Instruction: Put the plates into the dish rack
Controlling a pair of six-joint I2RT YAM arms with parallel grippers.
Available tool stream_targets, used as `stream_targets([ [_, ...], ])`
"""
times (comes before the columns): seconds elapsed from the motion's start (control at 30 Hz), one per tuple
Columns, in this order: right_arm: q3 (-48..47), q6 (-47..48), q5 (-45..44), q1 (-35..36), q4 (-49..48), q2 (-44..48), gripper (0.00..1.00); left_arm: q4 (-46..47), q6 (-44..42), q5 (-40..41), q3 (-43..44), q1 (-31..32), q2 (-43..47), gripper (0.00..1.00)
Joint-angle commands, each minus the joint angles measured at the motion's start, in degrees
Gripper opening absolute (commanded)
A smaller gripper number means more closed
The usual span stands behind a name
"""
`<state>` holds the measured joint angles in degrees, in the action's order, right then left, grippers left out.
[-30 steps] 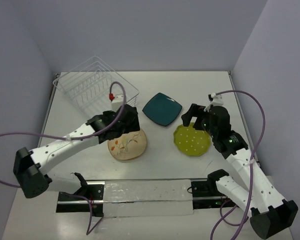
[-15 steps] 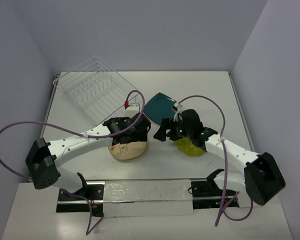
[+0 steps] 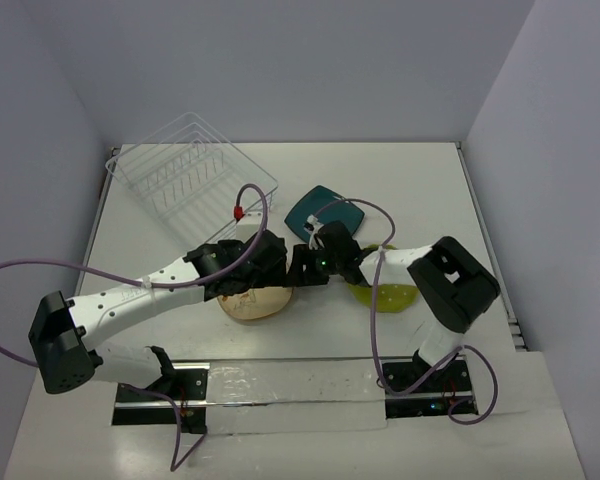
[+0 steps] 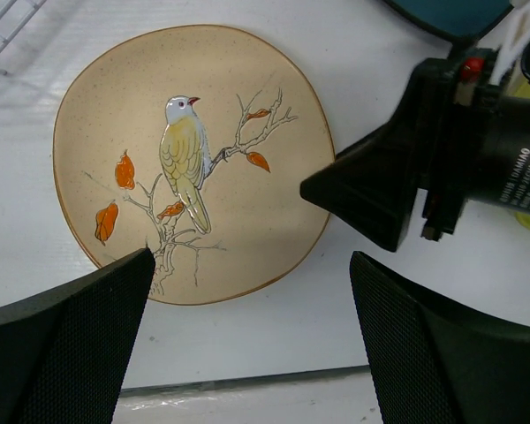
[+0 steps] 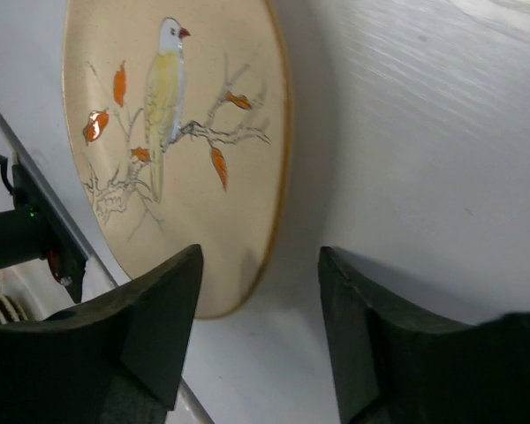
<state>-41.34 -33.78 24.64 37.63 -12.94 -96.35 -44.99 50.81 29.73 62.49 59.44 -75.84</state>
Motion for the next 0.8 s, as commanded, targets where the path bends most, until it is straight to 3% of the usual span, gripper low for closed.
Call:
stream_targets([
  [0.0, -3.32, -2.95, 0.82, 1.49, -5.73, -4.01, 0.59, 1.82, 0.25, -1.25, -0.87, 0.08, 2.1, 0.99],
  [0.2, -3.53, -6.3, 0.98, 1.74, -8.54, -7.76, 0.53, 1.4, 0.6, -0.81, -1.1, 0.15, 3.46, 0.99],
  [0.4, -2.39, -8.87, -0.33, 1.66, -10.19, -8.7, 0.24, 1.29, -0.48, -0.65, -0.35, 0.15, 3.28, 0.99],
  [0.47, -2.0, -8.93, -1.98, 1.59, -9.32, -7.56, 0.2, 1.58, -1.46, -1.0, -0.26, 0.15, 3.09, 0.99],
  [0.53, -2.57, -8.63, -4.96, 1.57, -4.68, -4.82, 0.03, 2.91, -3.08, -2.3, -0.32, 0.3, 2.74, 0.99],
  [0.57, -2.94, -8.46, -5.72, 1.63, -2.52, -3.8, 0.0, 3.63, -3.82, -2.92, -0.41, 0.52, 2.53, 0.99],
  [0.77, -6.82, -8.61, -7.31, 1.22, 12.69, 4.08, 0.0, 9.56, -12.14, -6.34, -1.03, 6.73, 0.09, 0.99],
])
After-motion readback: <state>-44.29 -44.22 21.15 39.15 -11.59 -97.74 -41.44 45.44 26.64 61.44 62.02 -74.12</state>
